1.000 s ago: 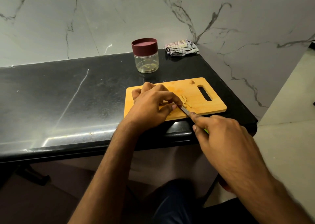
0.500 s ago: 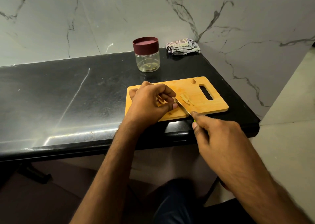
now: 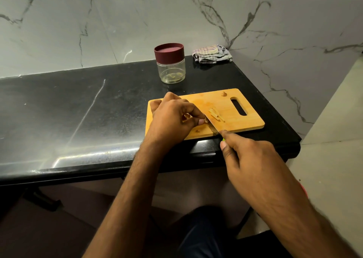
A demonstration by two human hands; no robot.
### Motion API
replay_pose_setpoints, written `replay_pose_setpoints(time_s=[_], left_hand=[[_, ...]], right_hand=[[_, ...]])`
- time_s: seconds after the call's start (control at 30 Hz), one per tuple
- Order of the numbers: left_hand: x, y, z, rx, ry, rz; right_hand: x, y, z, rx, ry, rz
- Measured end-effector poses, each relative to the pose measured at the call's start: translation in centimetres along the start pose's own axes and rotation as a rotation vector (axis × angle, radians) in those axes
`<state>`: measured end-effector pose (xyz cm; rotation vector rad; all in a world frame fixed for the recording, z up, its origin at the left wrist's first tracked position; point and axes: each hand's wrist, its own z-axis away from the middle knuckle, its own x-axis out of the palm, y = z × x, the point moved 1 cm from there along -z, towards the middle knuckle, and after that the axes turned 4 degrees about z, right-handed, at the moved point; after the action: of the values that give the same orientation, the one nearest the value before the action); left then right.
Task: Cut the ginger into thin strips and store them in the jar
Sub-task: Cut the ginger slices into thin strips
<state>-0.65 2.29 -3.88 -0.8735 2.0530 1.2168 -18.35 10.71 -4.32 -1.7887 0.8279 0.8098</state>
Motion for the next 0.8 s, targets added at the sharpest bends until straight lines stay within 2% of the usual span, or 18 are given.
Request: replay_pose_setpoints(time_s=[0.63, 0.8], left_hand=[[0.2, -0.5, -0.2, 0.033, 0.005, -0.006], [0.3, -0.6, -0.1, 0.034, 0.026, 0.008]], right_hand=[[0.3, -0.1, -1.1, 0.010, 0.066, 0.014], [0.5, -0.2, -1.8, 0.024, 0.019, 0.053]])
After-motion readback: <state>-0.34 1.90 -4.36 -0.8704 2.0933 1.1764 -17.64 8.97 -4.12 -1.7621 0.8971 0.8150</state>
